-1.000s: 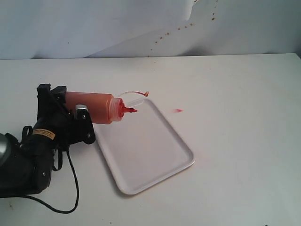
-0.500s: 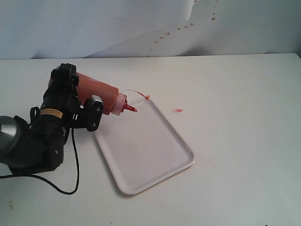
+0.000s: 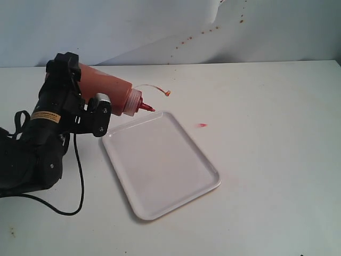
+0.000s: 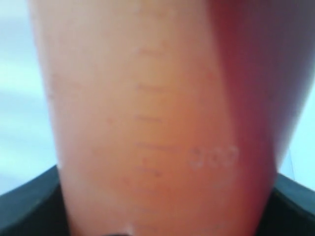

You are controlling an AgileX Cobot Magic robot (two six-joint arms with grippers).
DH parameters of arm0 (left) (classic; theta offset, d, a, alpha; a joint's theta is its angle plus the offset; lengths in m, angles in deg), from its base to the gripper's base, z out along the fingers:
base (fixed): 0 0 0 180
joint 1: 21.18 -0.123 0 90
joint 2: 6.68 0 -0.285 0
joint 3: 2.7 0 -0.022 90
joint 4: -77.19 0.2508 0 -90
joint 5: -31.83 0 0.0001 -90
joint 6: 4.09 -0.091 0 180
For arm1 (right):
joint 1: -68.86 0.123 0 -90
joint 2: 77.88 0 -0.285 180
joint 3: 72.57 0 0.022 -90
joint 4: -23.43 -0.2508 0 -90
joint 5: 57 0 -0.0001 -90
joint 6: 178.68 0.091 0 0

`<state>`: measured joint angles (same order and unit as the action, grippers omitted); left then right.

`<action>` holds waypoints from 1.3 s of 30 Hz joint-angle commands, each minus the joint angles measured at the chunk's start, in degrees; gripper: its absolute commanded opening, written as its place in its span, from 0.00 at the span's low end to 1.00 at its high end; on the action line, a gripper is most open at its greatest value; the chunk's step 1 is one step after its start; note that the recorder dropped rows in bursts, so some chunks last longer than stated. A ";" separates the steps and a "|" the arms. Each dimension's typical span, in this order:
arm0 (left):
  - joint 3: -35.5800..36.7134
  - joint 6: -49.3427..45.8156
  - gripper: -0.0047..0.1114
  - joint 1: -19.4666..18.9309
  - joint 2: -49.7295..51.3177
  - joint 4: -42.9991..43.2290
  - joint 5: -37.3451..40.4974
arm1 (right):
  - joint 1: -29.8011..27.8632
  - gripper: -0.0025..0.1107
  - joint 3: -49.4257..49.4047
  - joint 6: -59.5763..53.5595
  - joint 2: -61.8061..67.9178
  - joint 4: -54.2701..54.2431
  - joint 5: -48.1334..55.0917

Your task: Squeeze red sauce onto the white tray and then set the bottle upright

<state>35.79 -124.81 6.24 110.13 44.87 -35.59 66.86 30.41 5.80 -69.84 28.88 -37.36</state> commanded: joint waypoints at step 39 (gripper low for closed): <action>1.13 0.75 0.04 0.58 -3.69 1.35 -2.54 | 0.63 0.02 -0.20 19.71 -0.25 -19.55 -29.92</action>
<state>36.94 -125.03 6.40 107.30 44.98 -35.49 66.86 30.41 18.23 -69.84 10.51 -66.54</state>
